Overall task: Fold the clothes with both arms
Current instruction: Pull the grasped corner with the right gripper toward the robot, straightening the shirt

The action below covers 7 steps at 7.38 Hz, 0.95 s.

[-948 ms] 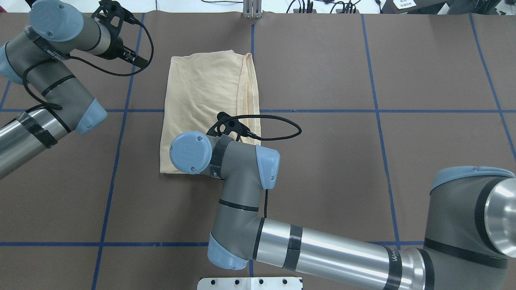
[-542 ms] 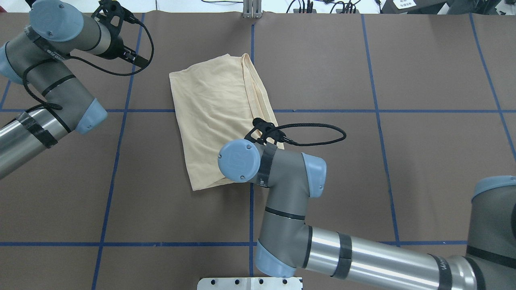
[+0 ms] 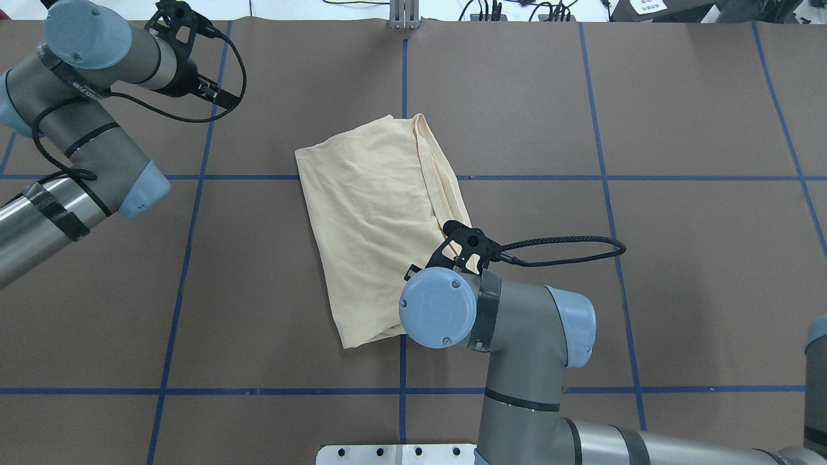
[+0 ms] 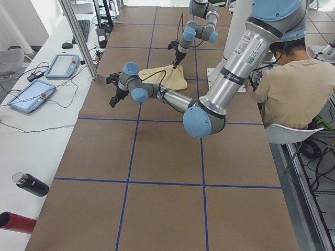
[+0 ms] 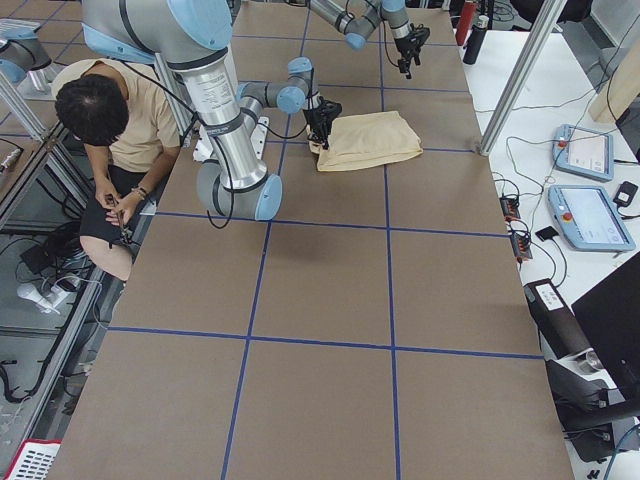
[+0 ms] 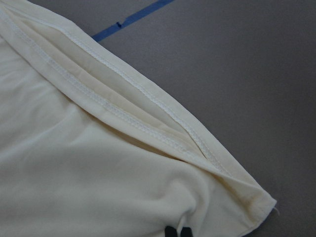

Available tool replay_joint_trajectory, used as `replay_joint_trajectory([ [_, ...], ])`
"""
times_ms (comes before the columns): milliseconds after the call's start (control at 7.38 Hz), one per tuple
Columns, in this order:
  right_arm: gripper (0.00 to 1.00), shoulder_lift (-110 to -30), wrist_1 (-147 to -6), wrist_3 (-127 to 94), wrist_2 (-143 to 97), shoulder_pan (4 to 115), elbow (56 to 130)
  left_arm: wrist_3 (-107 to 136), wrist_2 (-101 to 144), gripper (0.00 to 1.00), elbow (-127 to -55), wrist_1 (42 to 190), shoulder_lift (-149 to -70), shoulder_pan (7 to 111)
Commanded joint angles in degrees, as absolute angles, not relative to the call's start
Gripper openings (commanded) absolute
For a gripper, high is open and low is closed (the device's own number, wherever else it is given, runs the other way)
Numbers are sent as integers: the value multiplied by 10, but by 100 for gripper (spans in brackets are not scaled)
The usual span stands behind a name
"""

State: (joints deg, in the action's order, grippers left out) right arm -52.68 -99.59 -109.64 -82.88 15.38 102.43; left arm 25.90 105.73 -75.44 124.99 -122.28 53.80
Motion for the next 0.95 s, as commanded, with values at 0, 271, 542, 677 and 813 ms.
replay_joint_trajectory([
  [0,0,-519,-1021,-1116,-816,127,1043,259,1057,100,-755,1250,-1222,538],
  [271,0,-522,-1021,-1108,-816,127,1044,268,1058,100,-757,1250,-1223,537],
  [542,100,-529,-1022,-1049,-808,140,1066,300,1077,100,-796,1239,-1214,534],
  [677,100,-537,-1022,-1022,-810,158,1084,346,1109,100,-835,1239,-1195,532],
  [813,100,-563,-1020,-972,-811,168,1120,393,1117,100,-894,1238,-1161,511],
])
